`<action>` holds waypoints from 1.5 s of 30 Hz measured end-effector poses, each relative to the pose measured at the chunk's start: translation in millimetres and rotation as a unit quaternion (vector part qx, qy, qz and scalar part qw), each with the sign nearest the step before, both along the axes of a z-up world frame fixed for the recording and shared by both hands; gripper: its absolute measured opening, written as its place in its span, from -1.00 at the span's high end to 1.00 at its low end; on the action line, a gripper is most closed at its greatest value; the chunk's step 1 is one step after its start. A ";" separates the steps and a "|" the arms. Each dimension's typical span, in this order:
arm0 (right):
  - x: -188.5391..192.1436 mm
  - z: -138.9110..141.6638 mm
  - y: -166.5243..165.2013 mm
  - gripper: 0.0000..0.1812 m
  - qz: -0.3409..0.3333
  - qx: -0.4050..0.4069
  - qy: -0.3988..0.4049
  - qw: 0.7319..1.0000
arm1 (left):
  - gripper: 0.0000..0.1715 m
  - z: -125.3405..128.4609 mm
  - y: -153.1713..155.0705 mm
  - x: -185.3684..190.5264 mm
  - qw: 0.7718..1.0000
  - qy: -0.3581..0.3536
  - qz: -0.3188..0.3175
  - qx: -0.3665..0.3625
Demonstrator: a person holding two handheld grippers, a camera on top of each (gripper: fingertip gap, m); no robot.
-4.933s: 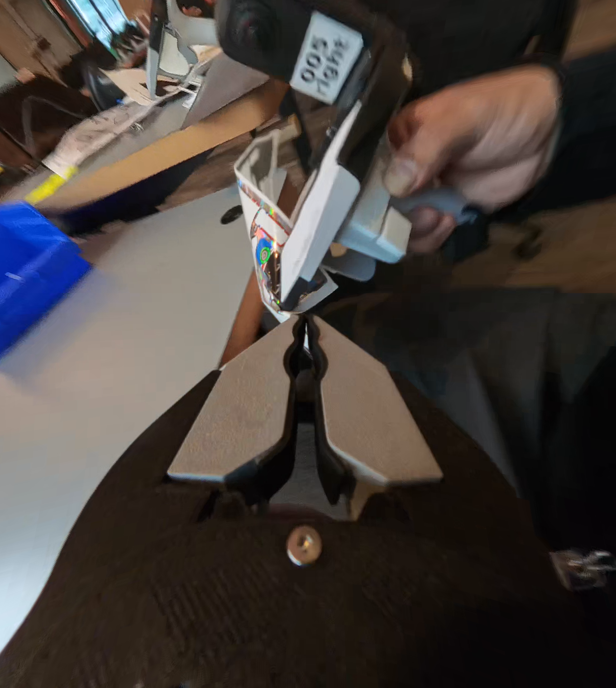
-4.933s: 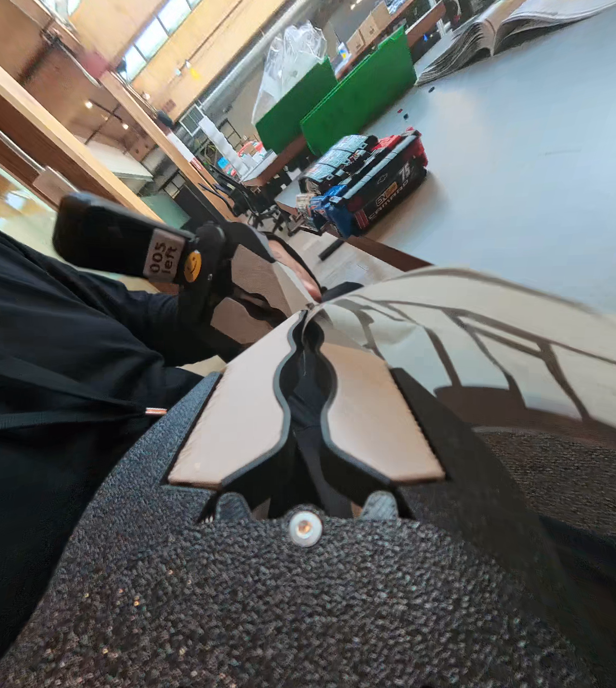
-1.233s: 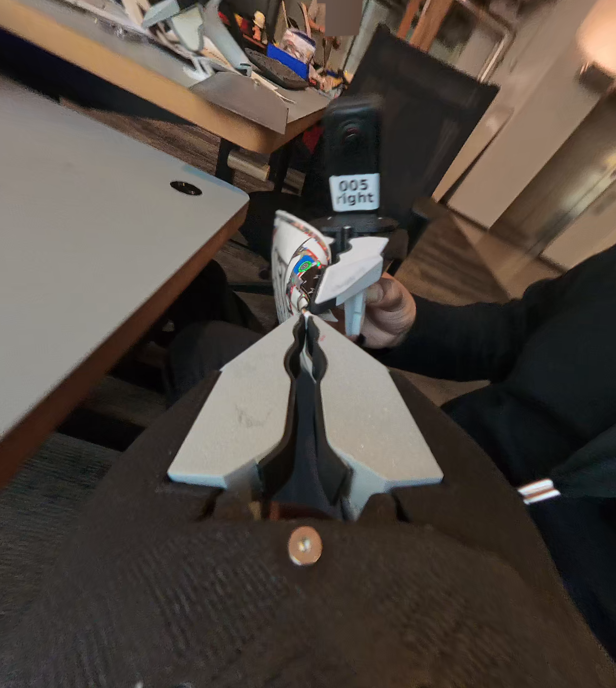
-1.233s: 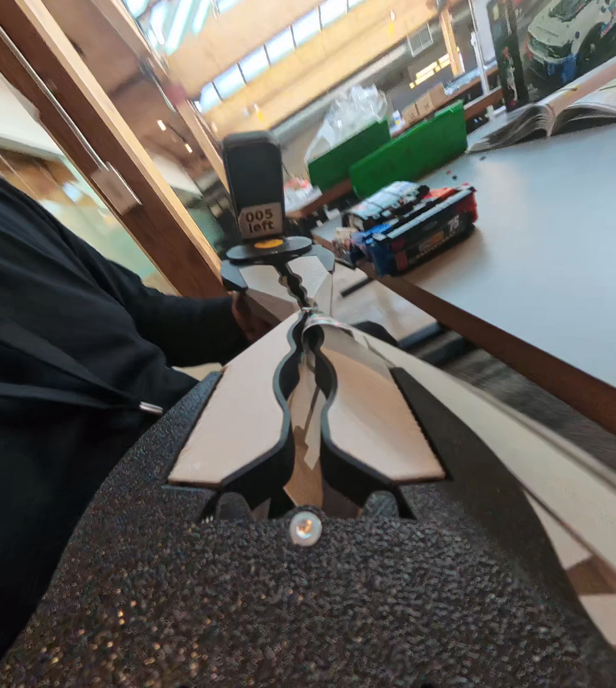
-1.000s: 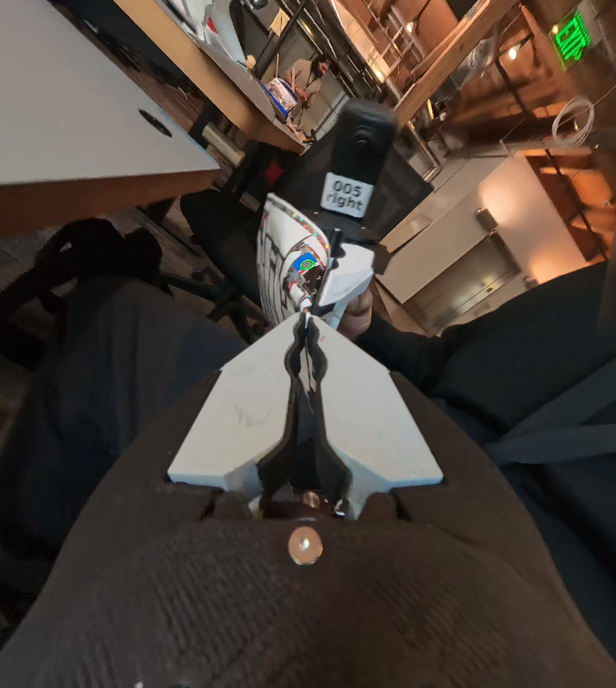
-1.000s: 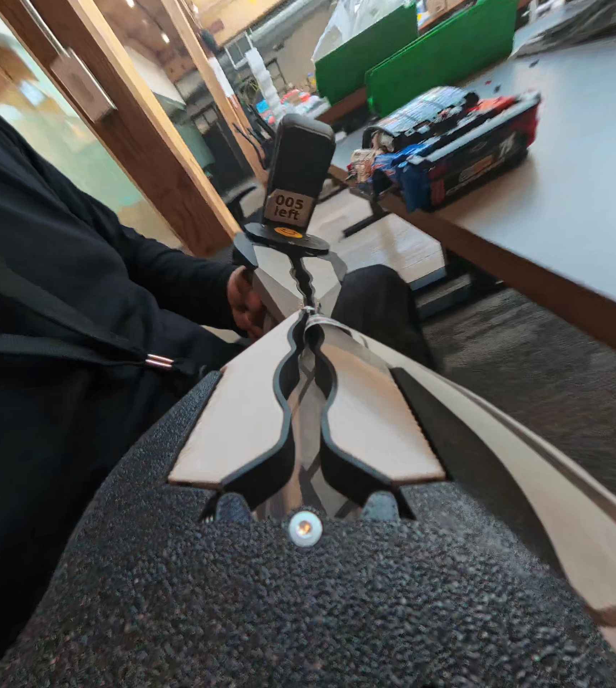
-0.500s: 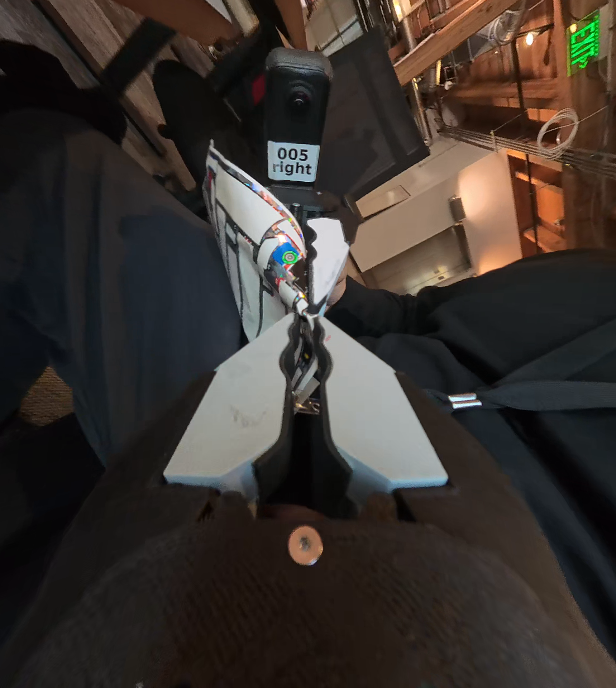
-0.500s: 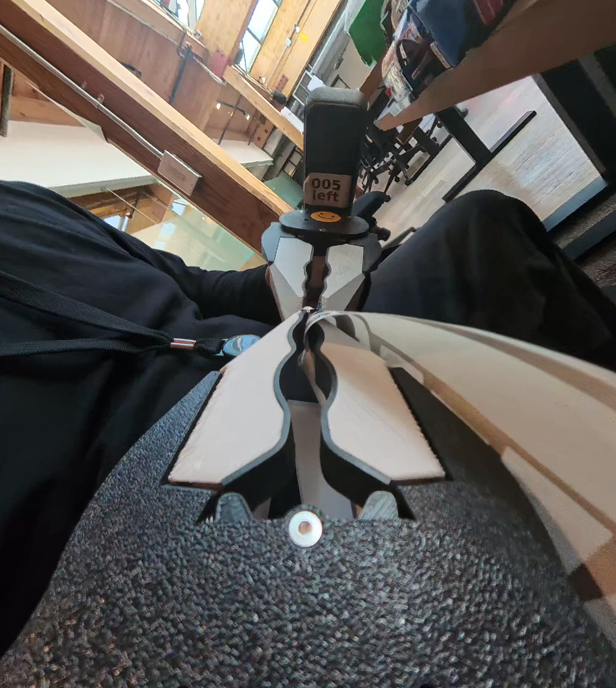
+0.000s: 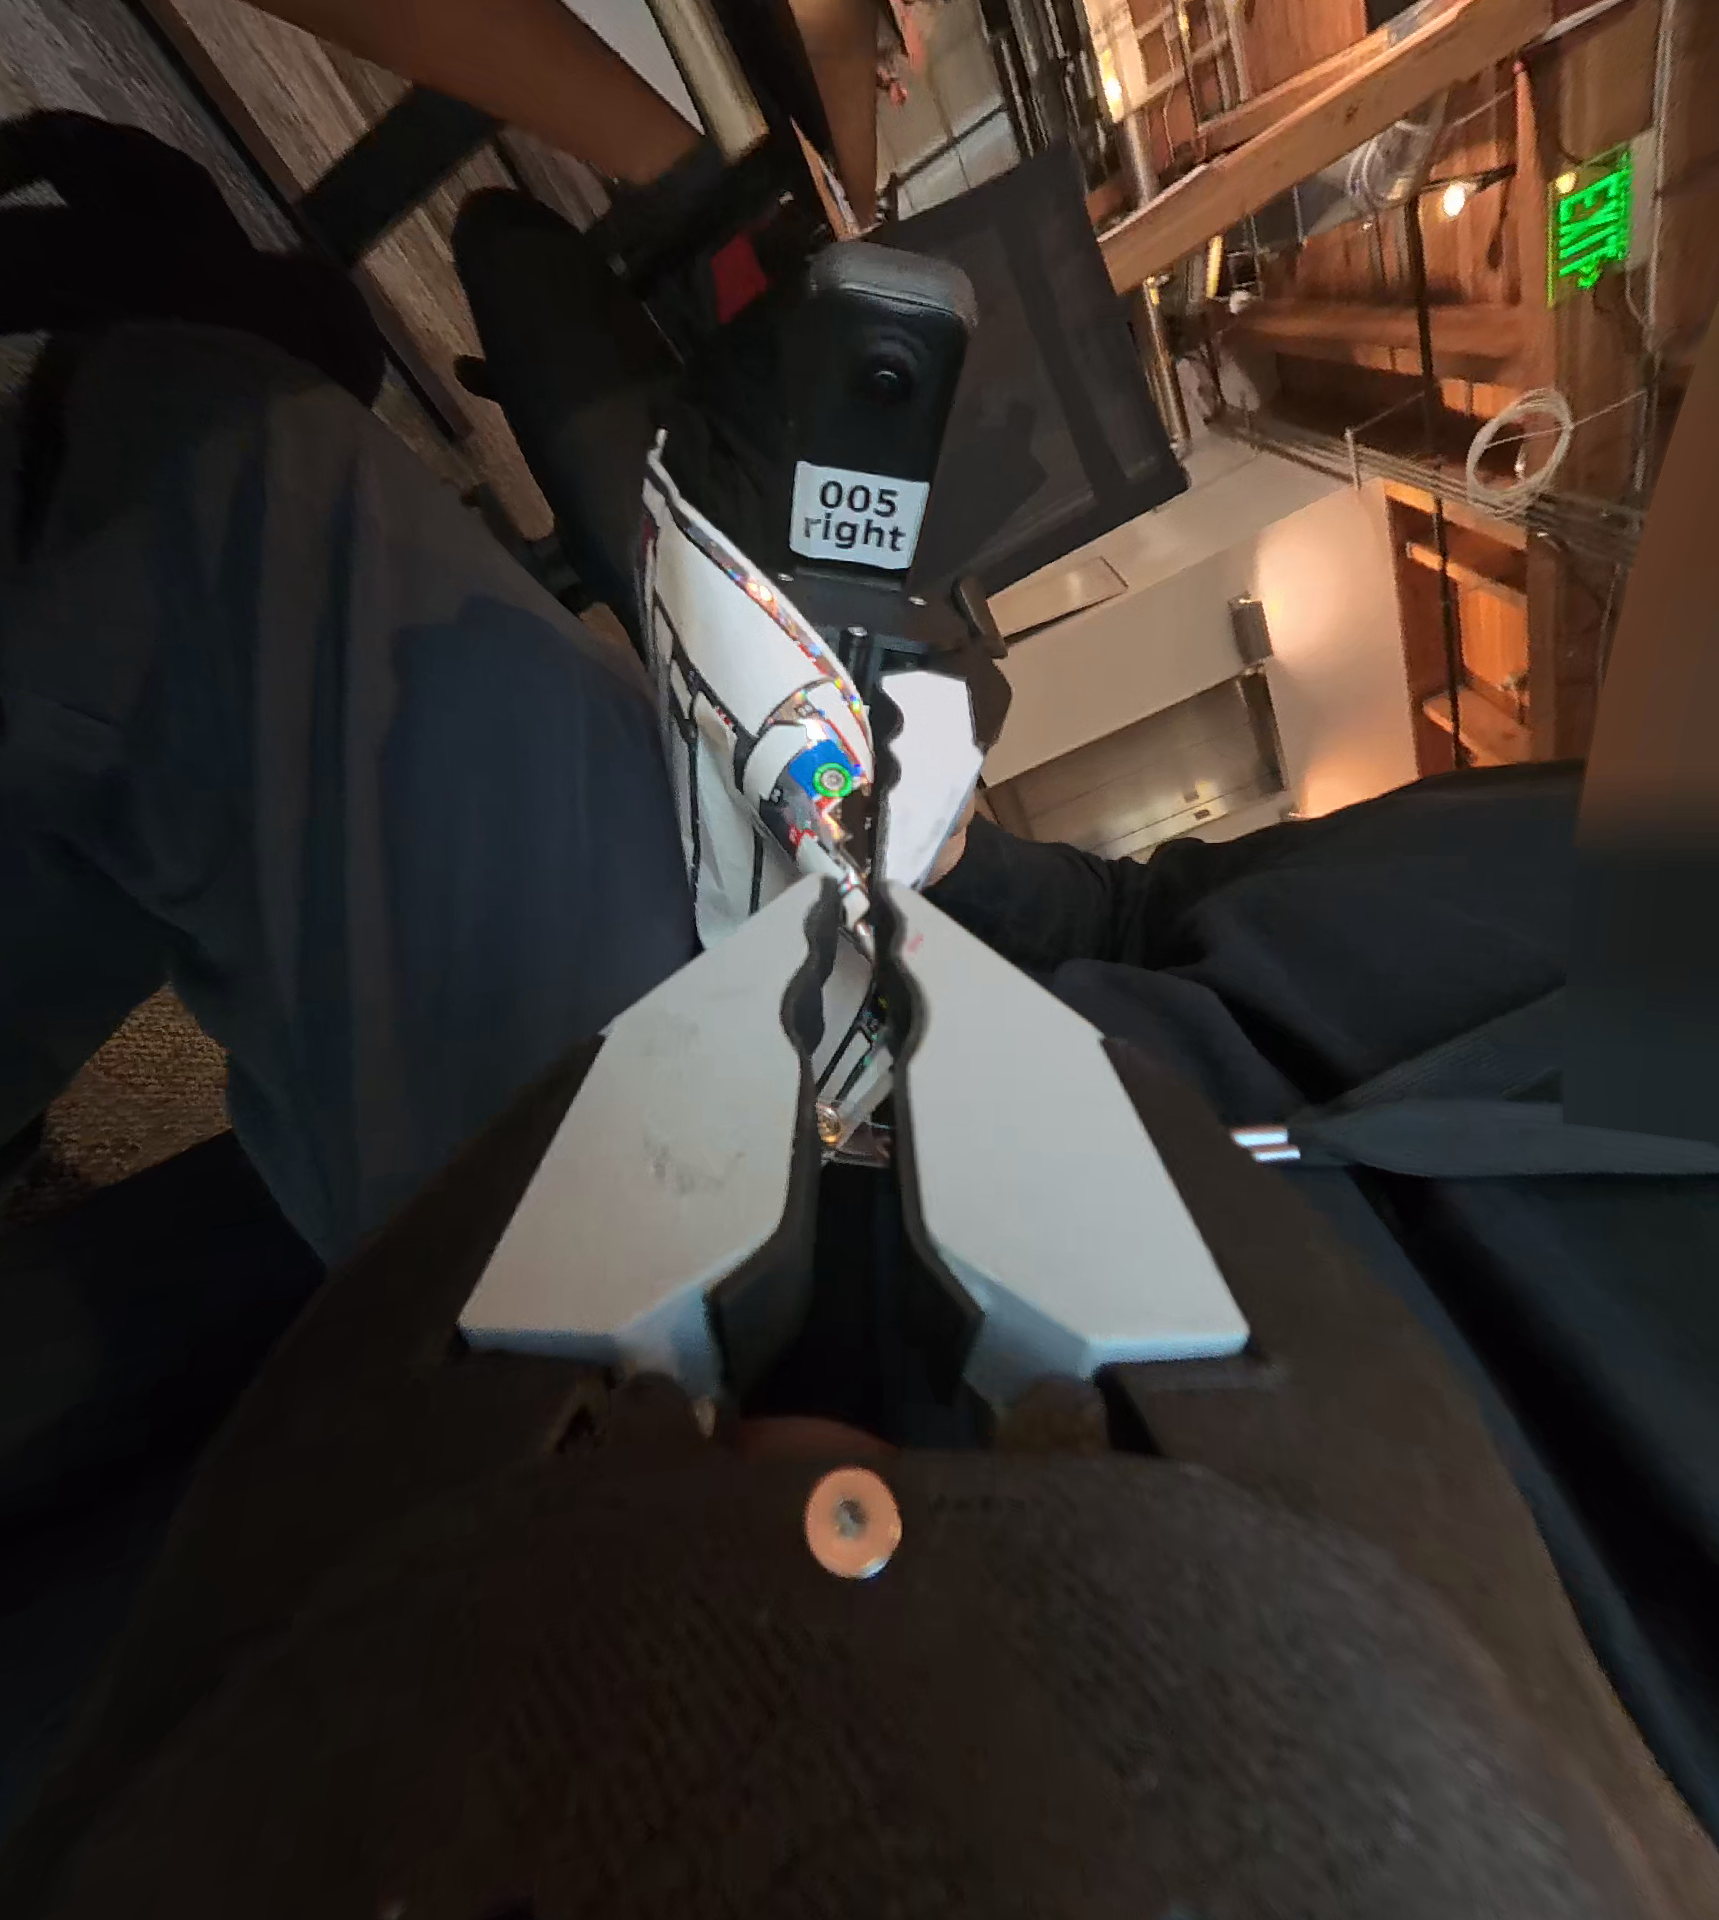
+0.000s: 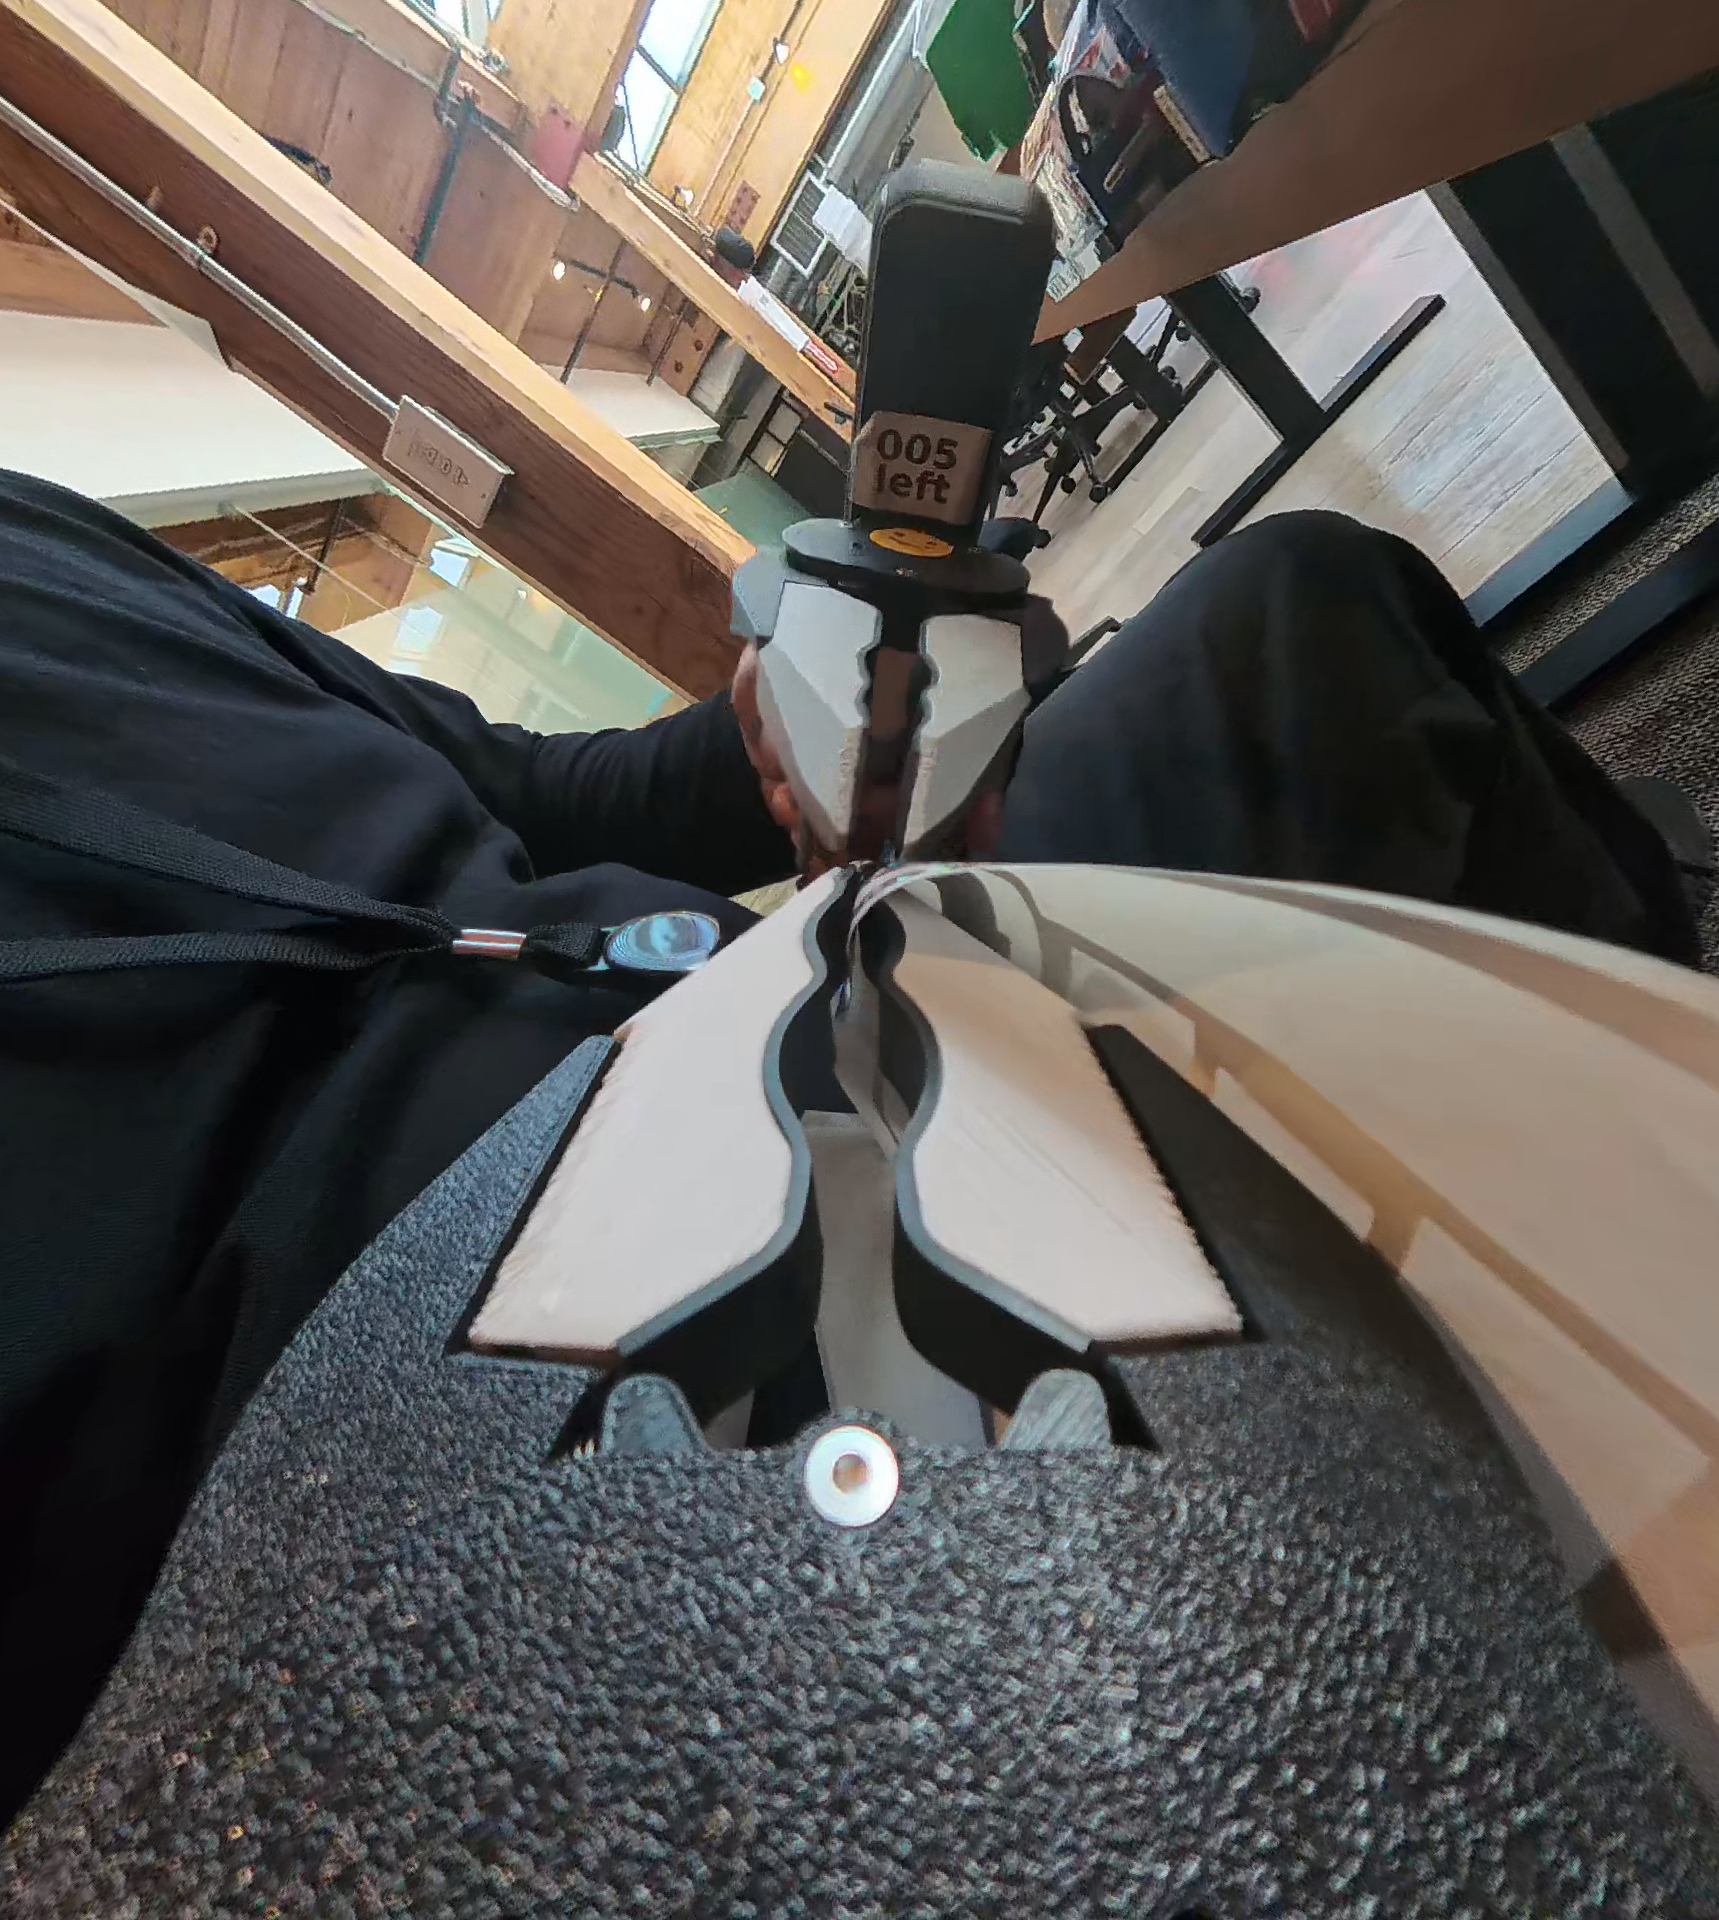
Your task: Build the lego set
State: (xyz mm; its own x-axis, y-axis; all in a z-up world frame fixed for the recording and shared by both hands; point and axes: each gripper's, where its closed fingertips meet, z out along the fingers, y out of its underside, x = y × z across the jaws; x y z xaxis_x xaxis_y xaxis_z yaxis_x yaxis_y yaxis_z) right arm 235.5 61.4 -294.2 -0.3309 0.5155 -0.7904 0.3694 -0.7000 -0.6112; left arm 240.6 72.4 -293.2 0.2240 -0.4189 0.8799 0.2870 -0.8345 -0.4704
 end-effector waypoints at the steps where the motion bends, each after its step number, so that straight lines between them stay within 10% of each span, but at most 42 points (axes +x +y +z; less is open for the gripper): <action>1: -0.3 -0.1 0.1 1.00 0.000 0.001 0.000 1.000 | 0.99 -1.2 0.3 -0.1 1.000 0.010 -0.001 0.003; 28: 11.4 21.6 2.9 1.00 0.002 0.026 0.030 0.999 | 1.00 20.0 15.3 -18.4 0.995 0.075 0.033 0.050; 38: 30.9 104.0 38.5 1.00 -0.025 0.114 0.088 0.989 | 1.00 110.8 34.2 -94.4 0.967 0.109 0.153 0.173; 45: -28.6 185.4 136.7 1.00 -0.043 0.301 0.089 0.948 | 1.00 137.6 14.1 -161.1 0.912 0.231 0.247 0.234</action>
